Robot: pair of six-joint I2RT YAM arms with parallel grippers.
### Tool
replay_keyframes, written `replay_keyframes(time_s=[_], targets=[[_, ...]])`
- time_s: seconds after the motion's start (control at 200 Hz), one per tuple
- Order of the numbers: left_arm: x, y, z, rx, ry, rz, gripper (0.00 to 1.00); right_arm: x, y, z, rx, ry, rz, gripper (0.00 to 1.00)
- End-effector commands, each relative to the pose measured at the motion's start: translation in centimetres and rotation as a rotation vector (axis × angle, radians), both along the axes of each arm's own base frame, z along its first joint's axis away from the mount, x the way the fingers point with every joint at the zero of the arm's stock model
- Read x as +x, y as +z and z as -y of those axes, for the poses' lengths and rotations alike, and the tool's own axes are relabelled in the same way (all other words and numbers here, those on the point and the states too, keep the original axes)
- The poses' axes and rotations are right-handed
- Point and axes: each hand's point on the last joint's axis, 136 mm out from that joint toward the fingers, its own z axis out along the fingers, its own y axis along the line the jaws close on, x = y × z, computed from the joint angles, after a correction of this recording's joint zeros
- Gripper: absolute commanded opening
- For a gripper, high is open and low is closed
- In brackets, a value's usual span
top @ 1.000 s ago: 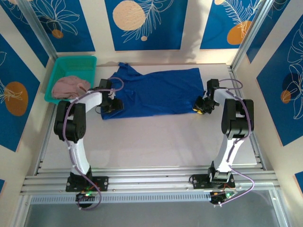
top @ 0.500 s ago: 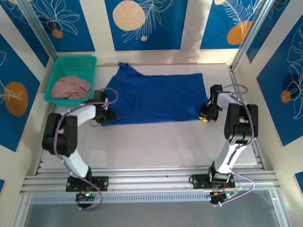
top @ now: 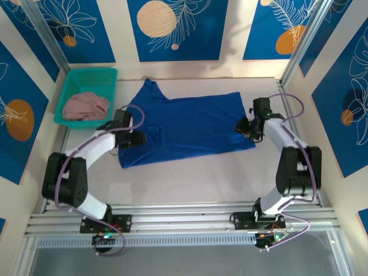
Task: Fold the inside-out t-shirt
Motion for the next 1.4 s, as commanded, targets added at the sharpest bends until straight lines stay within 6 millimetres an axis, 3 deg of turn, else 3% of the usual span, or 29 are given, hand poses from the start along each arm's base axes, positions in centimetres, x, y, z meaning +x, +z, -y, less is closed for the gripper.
replay_keyframes(time_s=[0.0, 0.12, 0.2, 0.42, 0.685, 0.895, 1.0, 1.1, 1.265, 1.395], targets=[[3.1, 0.2, 1.1, -0.027, -0.024, 0.016, 0.61, 3.5, -1.2, -1.1, 0.059, 0.014, -0.002, 0.38], [5.3, -0.8, 1.5, -0.049, -0.021, 0.0, 0.61, 6.2, -3.7, -0.8, 0.046, 0.011, -0.077, 0.35], [5.9, -1.7, 1.9, -0.055, -0.033, -0.029, 0.61, 6.7, -5.0, -0.3, 0.019, 0.008, -0.139, 0.33], [4.8, -4.8, 1.6, -0.03, -0.057, -0.106, 0.61, 3.8, -7.3, 2.5, -0.072, -0.008, -0.297, 0.3], [-0.7, -7.4, 1.7, -0.04, -0.08, -0.179, 0.61, -3.0, -8.9, 6.3, -0.22, -0.034, -0.446, 0.27], [-8.3, -8.4, 2.4, -0.026, -0.097, -0.252, 0.61, -9.2, -7.9, 5.6, -0.227, -0.069, -0.47, 0.27], [-10.4, -7.6, 2.3, -0.029, -0.077, -0.24, 0.61, -10.4, -7.1, 5.6, -0.23, -0.085, -0.432, 0.28], [-7.8, -4.8, 2.4, -0.006, -0.081, -0.135, 0.61, -7.7, -4.8, 5.1, -0.202, -0.08, -0.286, 0.32], [0.6, 1.4, 3.3, -0.011, -0.079, 0.056, 0.62, -2.0, -0.4, 1.9, -0.069, -0.006, -0.031, 0.4], [7.0, 3.7, 4.1, -0.023, -0.084, 0.123, 0.61, 0.2, 0.6, 0.4, -0.052, 0.025, 0.048, 0.44]])
